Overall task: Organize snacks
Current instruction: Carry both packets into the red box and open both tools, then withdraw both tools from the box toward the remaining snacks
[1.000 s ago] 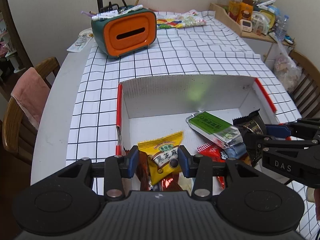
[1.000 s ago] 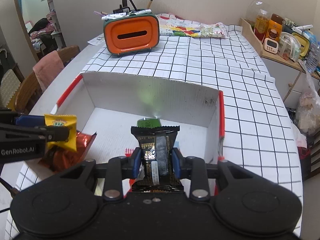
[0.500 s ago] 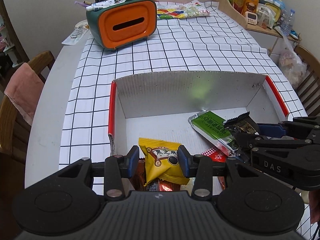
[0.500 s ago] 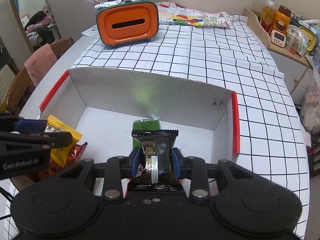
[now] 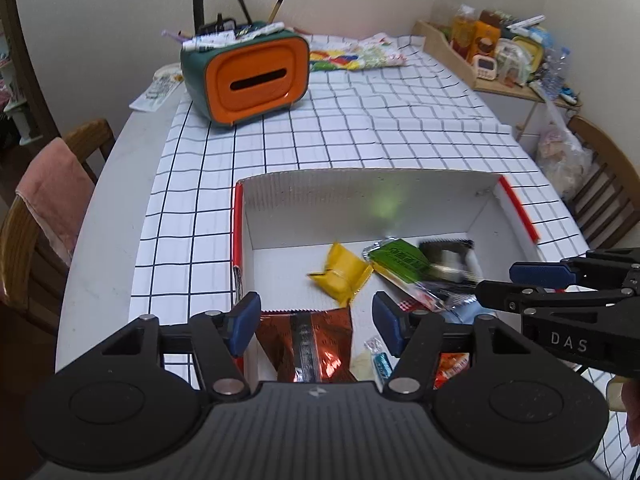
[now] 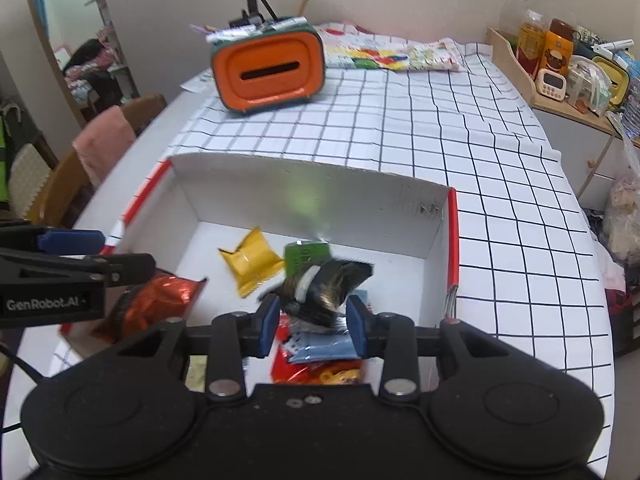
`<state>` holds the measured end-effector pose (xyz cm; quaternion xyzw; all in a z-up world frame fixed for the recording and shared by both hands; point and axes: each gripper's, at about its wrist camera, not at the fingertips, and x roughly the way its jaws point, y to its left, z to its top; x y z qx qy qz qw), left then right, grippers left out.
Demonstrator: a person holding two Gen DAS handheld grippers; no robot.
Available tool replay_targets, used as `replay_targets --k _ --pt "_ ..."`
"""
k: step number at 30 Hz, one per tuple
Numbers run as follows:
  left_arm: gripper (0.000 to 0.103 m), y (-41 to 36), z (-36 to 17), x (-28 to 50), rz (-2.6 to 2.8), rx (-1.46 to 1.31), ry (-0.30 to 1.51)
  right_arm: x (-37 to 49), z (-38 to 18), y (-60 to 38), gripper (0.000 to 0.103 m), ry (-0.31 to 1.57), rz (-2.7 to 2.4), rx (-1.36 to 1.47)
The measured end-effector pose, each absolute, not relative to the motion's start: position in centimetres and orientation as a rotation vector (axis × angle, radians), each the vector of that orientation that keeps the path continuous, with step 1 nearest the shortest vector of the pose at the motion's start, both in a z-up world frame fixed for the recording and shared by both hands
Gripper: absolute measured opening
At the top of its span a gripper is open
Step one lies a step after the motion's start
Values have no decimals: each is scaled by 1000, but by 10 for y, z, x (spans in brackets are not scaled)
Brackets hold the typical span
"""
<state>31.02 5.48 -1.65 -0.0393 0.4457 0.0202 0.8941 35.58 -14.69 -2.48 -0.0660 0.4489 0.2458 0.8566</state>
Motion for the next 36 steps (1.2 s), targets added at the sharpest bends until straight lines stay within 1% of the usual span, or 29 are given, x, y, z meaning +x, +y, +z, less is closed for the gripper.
replay_targets --k 4,7,9,12,14,16,17,18,20,22,24,27,30,33,35,36 --pt "63 51 -7 294 18 -70 892 341 -15 -152 41 926 538 -114" --pt "66 49 -2 283 9 -67 872 330 -8 -155 47 911 551 -96" --pt "66 49 1 274 3 -66 860 322 -4 -158 56 897 560 -81" --pt "69 48 6 261 -3 -63 841 308 2 -160 58 881 579 -66" --pt "72 48 9 252 -4 -67 828 300 5 -161 61 874 593 -59" --pt "75 47 11 242 -4 -65 813 292 9 -163 75 861 604 -48" --pt "77 47 12 237 -6 -63 805 287 10 -165 85 851 611 -43" --pt "78 47 12 232 -8 -60 799 282 12 -165 87 842 618 -43" --pt "81 47 13 223 -12 -53 791 275 14 -166 87 836 625 -43" --pt "82 48 13 215 -20 -52 788 266 15 -167 91 832 633 -34" --pt "83 50 11 206 -25 -54 786 258 15 -168 96 829 644 -27" --pt "85 53 7 193 -33 -64 790 244 13 -168 100 822 652 -39" --pt "85 57 1 180 -29 -67 796 233 7 -169 103 823 656 -46" --pt "86 59 -5 164 -42 -72 784 224 -2 -170 103 831 656 -48" --pt "94 58 -11 154 -57 -59 784 217 -11 -171 103 845 654 -48" --pt "96 57 -14 149 -59 -53 784 214 -15 -171 103 855 650 -47"
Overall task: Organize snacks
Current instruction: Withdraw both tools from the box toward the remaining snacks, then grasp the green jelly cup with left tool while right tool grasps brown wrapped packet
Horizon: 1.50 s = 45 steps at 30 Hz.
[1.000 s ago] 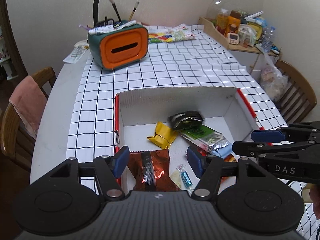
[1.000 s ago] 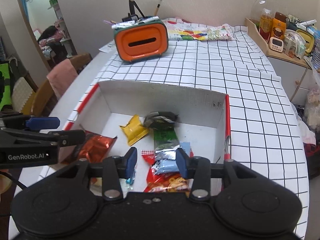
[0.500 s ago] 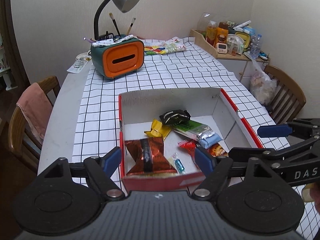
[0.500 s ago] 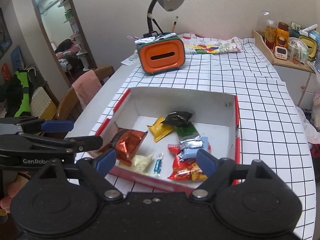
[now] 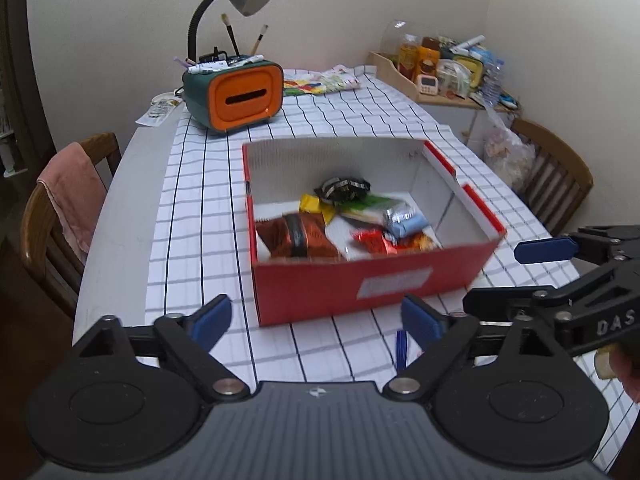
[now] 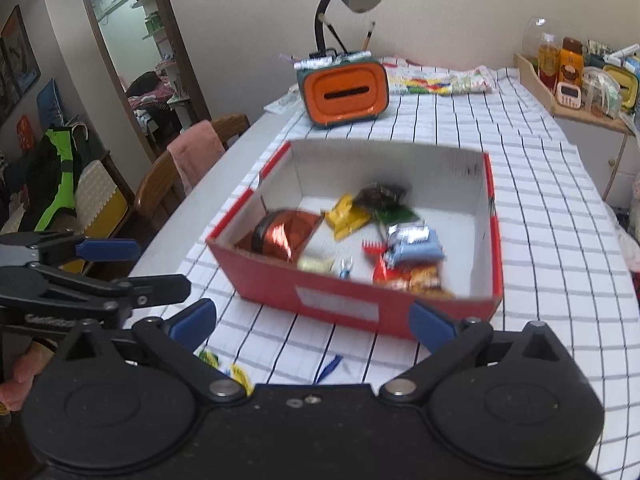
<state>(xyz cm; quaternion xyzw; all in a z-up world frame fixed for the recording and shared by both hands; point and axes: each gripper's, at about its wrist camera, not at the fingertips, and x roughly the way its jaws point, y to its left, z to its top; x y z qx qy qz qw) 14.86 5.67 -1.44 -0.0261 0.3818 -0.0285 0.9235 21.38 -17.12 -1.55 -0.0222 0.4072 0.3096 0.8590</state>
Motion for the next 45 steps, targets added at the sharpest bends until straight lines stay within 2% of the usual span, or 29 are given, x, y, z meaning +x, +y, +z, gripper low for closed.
replay_targets --k 20,31,33,37,40,42,45 --pt "97 77 -103 119 -123 24 1006 158 -102 -177 102 1069 560 -7" --pt "96 88 -123 143 -82 37 1073 165 -116 -167 84 1098 469 28" --pt "92 88 -125 146 -90 39 1086 167 -118 -165 81 1110 467 37" --pt "75 85 -129 152 -89 66 1107 168 -120 -161 76 1118 465 27" --pt "70 82 -129 157 -97 70 1106 169 -122 -157 72 1123 462 16" --pt "65 79 -128 160 -109 78 1105 169 -123 -155 68 1123 459 8" --pt "53 76 -130 162 -118 92 1113 170 -124 -152 60 1128 459 -3"
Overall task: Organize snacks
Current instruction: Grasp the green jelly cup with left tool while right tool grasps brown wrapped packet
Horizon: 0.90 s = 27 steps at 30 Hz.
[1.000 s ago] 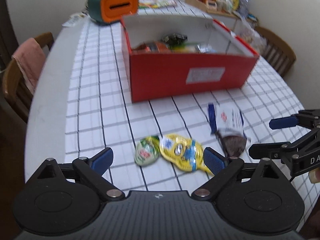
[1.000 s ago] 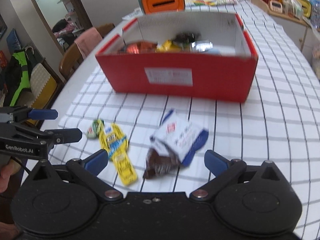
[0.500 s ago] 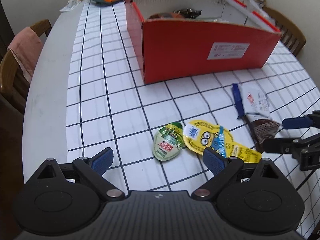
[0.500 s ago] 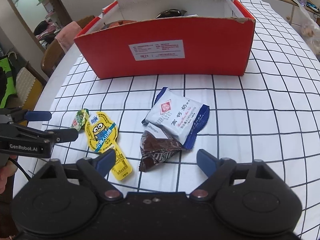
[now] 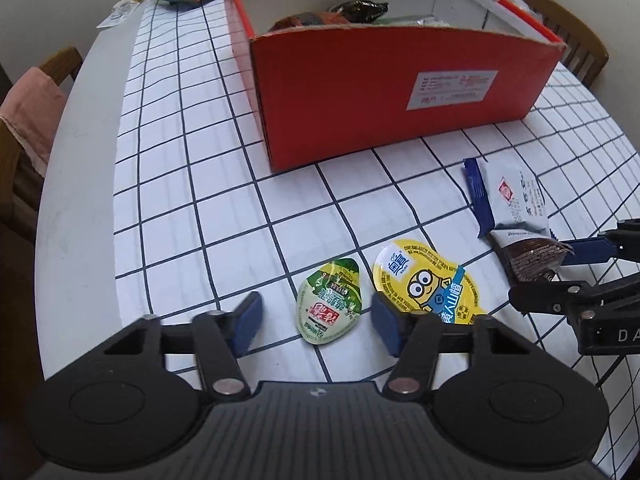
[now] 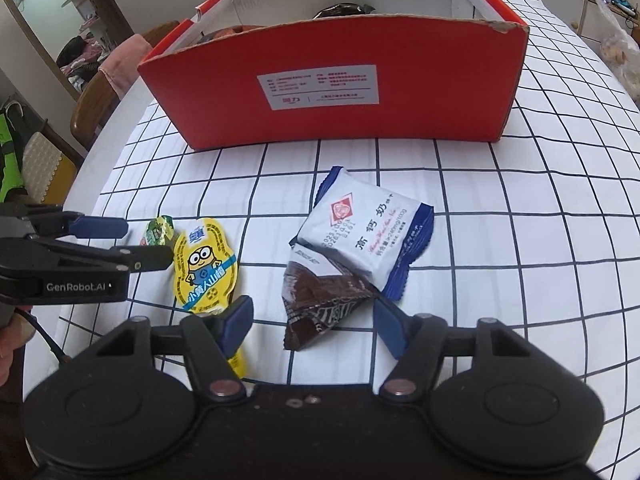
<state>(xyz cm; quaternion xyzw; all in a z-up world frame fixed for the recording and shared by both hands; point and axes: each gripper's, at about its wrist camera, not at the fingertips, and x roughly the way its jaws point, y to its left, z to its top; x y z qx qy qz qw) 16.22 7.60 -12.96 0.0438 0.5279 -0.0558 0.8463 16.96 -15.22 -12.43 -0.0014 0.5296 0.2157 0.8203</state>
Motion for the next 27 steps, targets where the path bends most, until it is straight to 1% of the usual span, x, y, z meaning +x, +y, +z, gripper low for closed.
replay_targets --k 2,5,6,7,9,11,18,27 --pt "43 76 -133 162 -119 93 1124 169 -124 -151 57 1121 456 -15" --pt "35 75 -133 160 -134 91 1118 168 -124 -150 51 1113 457 -28" --pt "35 75 -132 160 -139 95 1116 168 -124 -150 48 1111 454 -27" --pt "34 74 -132 160 -141 97 1114 168 -124 -151 46 1108 451 -26" --pt "33 73 -132 159 -146 97 1111 168 -124 -153 39 1107 453 -18" --pt "33 75 -131 158 -145 85 1107 167 -124 -154 37 1105 454 -9" --pt "33 83 -126 150 -126 9 1095 163 -120 -159 32 1096 458 9" --pt "33 90 -120 130 -101 -60 1084 156 -112 -168 23 1063 476 24"
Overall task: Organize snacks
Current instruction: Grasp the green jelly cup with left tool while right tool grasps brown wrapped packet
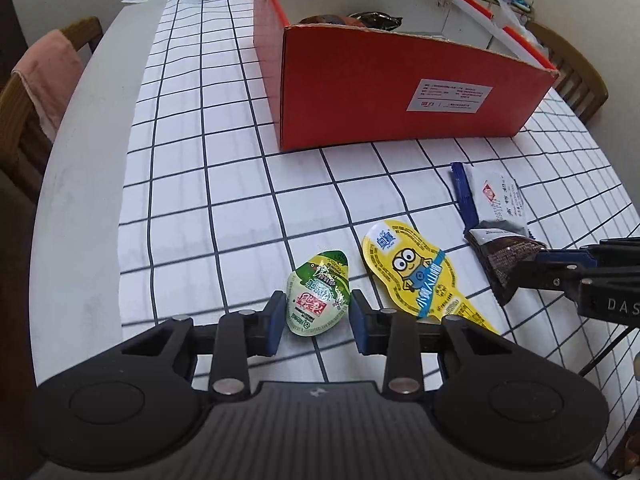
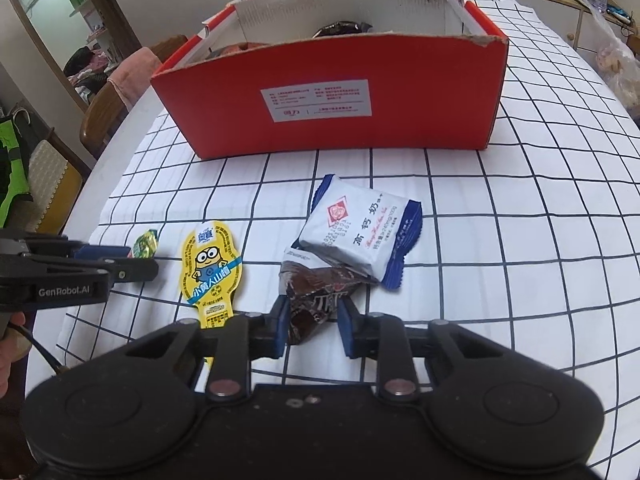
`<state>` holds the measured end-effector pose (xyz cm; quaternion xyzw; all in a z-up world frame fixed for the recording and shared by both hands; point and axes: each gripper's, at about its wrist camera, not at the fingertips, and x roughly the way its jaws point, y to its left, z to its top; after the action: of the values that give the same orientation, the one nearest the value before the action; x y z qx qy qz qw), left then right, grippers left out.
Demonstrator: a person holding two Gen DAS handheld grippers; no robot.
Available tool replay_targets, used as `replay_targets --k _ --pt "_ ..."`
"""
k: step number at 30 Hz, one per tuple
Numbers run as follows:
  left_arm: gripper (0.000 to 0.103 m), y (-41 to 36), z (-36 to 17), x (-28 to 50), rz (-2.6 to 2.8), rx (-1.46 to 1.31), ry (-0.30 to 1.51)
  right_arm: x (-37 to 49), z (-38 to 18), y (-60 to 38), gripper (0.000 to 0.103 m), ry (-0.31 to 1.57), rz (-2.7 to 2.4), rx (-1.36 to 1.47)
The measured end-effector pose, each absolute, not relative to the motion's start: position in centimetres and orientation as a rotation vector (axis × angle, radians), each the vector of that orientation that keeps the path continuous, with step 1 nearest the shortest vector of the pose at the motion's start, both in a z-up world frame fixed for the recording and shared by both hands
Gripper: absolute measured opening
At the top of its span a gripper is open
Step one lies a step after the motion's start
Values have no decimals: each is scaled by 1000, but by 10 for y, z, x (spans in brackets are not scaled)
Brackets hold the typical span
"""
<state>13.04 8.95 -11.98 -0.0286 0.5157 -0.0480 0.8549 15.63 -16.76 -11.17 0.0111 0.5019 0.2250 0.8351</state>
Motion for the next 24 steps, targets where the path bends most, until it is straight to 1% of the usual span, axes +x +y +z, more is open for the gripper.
replay_targets --k 7,13,14,16,18,20,22,24 --pt "33 85 -115 124 -114 -43 1069 158 -109 -164 24 1068 465 39" --pt "33 84 -113 121 -119 -44 1063 159 -115 -162 32 1095 446 68" --pt "33 85 -113 121 -119 -43 1064 159 -115 -161 35 1094 442 64" --pt "33 85 -113 120 -118 -43 1067 159 -115 -158 50 1085 427 55" --pt "33 86 -114 119 -116 -43 1068 159 -114 -155 84 1054 415 47" --pt "33 86 -114 119 -113 -42 1071 161 -115 -150 85 1037 424 25" --pt "33 86 -115 119 -112 -41 1072 165 -117 -147 82 1051 410 28" --pt "33 86 -114 119 -112 -40 1071 169 -122 -145 77 1069 387 43"
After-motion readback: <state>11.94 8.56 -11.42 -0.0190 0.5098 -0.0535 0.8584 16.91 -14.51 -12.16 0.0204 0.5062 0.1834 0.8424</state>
